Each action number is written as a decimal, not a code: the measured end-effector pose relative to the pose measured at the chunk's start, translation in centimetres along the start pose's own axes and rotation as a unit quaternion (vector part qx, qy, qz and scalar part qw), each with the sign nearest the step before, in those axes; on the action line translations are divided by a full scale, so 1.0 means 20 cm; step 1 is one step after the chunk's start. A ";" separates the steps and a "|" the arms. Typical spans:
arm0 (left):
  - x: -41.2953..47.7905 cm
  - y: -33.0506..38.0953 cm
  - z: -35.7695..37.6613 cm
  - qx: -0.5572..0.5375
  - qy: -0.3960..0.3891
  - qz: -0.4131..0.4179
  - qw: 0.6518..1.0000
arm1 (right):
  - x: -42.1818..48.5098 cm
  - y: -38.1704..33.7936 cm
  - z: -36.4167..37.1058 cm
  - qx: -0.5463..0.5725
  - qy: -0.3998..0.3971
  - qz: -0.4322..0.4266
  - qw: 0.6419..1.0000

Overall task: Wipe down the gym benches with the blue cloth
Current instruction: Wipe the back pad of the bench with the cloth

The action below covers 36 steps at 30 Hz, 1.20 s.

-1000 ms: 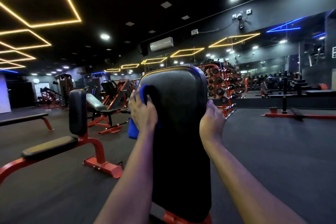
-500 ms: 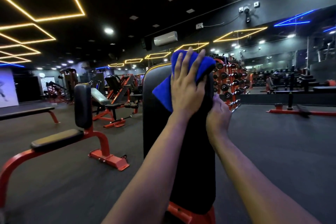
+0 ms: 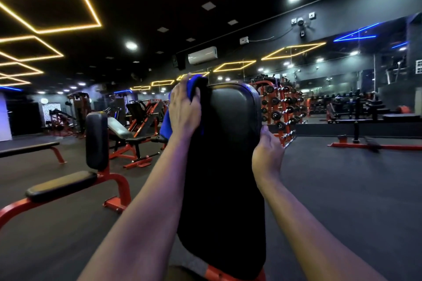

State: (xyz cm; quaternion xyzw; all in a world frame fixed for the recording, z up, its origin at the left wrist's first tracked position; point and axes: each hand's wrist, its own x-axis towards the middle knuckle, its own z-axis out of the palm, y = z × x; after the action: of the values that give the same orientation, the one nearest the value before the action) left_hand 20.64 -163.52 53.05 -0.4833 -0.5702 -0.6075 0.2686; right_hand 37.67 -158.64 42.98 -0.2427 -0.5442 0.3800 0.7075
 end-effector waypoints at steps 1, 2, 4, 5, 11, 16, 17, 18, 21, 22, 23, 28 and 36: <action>0.02 0.08 0.00 -0.013 -0.028 0.030 0.999 | 0.00 0.01 0.00 0.000 -0.001 0.001 1.000; 0.03 0.18 0.01 -0.013 -0.056 0.076 0.995 | 0.01 0.02 0.00 0.005 -0.003 0.000 1.000; 0.02 0.36 0.07 0.059 -0.109 0.203 0.971 | 0.00 0.02 0.01 0.016 -0.007 0.004 1.000; 0.00 0.43 0.10 0.102 -0.125 0.267 0.950 | 0.01 0.03 0.01 0.020 -0.007 0.007 1.000; 0.11 0.41 0.11 0.116 -0.148 0.261 0.947 | 0.00 0.01 0.00 0.032 -0.008 0.005 0.999; 0.26 0.37 0.08 0.188 -0.189 0.040 0.963 | 0.00 0.00 0.00 0.024 0.000 -0.017 1.000; 0.22 0.41 0.11 0.181 -0.182 0.076 0.964 | 0.01 0.01 0.00 0.020 -0.002 -0.019 1.000; 0.16 0.45 0.14 0.168 -0.166 0.138 0.962 | 0.01 0.01 0.00 0.019 -0.004 -0.017 1.000; 0.04 0.52 0.17 0.128 -0.166 0.294 0.933 | 0.01 0.02 0.00 0.029 -0.018 -0.003 0.999; 0.06 0.50 0.15 0.118 -0.179 0.290 0.933 | 0.00 0.02 0.00 0.025 -0.016 -0.004 1.000; 0.11 0.47 0.13 0.120 -0.192 0.261 0.938 | 0.00 0.01 0.00 0.021 -0.011 -0.007 1.000; 0.28 0.33 0.06 0.169 -0.189 0.016 0.967 | 0.00 0.00 0.00 0.003 0.002 -0.012 1.000; 0.10 0.41 0.11 0.093 -0.165 0.237 0.953 | 0.00 0.00 0.00 -0.010 -0.001 -0.005 1.000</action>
State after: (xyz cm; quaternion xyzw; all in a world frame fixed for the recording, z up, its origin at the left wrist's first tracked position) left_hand 27.71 -162.65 58.10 -0.6708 -0.5295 -0.3828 0.3509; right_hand 37.68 -158.66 42.99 -0.2462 -0.5502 0.3714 0.7062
